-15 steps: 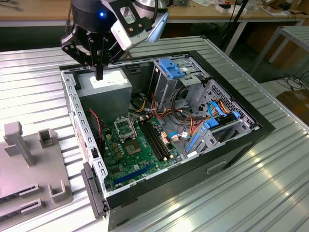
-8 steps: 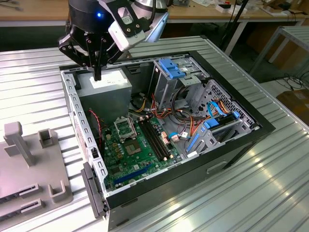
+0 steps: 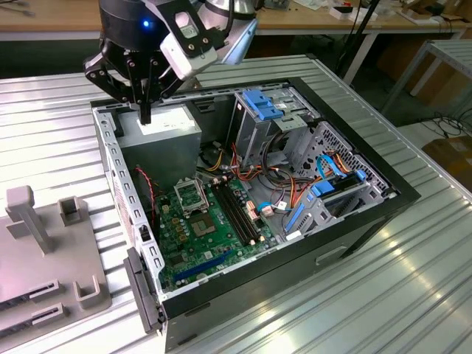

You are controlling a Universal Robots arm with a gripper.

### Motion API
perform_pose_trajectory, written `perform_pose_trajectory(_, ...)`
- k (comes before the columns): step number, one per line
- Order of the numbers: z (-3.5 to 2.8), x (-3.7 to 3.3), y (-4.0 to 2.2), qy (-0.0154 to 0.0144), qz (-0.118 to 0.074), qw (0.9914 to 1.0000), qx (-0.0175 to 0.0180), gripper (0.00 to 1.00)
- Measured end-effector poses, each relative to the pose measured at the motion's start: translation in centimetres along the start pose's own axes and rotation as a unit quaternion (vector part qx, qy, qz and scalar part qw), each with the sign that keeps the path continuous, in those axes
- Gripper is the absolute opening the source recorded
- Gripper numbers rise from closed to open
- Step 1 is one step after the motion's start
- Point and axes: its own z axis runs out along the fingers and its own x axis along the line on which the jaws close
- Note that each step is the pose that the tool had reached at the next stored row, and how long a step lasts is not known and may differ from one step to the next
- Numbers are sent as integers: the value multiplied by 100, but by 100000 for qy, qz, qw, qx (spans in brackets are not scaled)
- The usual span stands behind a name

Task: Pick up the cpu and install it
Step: 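Reach for the cpu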

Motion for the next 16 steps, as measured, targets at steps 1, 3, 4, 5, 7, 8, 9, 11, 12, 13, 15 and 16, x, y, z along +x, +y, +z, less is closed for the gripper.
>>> perform_pose_trajectory(1, 1, 6, -1, 0, -1, 100000, 4, 11)
perform_pose_trajectory(3, 2, 18, -2, 1, -2, 100000, 4, 11)
perform_pose_trajectory(4, 3, 23, -2, 2, -1, 100000, 4, 11)
perform_pose_trajectory(5, 4, 29, -2, 1, 1, 100000, 5, 11)
perform_pose_trajectory(7, 6, 45, -4, 1, 1, 100000, 4, 11)
perform_pose_trajectory(8, 7, 53, -4, 0, 1, 100000, 3, 11)
perform_pose_trajectory(9, 8, 63, -5, 2, 1, 100000, 5, 11)
perform_pose_trajectory(11, 9, 87, -7, 4, 2, 100000, 8, 11)
perform_pose_trajectory(12, 12, 101, -8, -2, 0, 100000, 3, 11)
perform_pose_trajectory(13, 12, 109, -9, 1, 5, 100000, 4, 11)
perform_pose_trajectory(15, 14, 124, -10, 2, 1, 100000, 4, 11)
perform_pose_trajectory(16, 15, 131, -11, 1, -1, 100000, 4, 11)
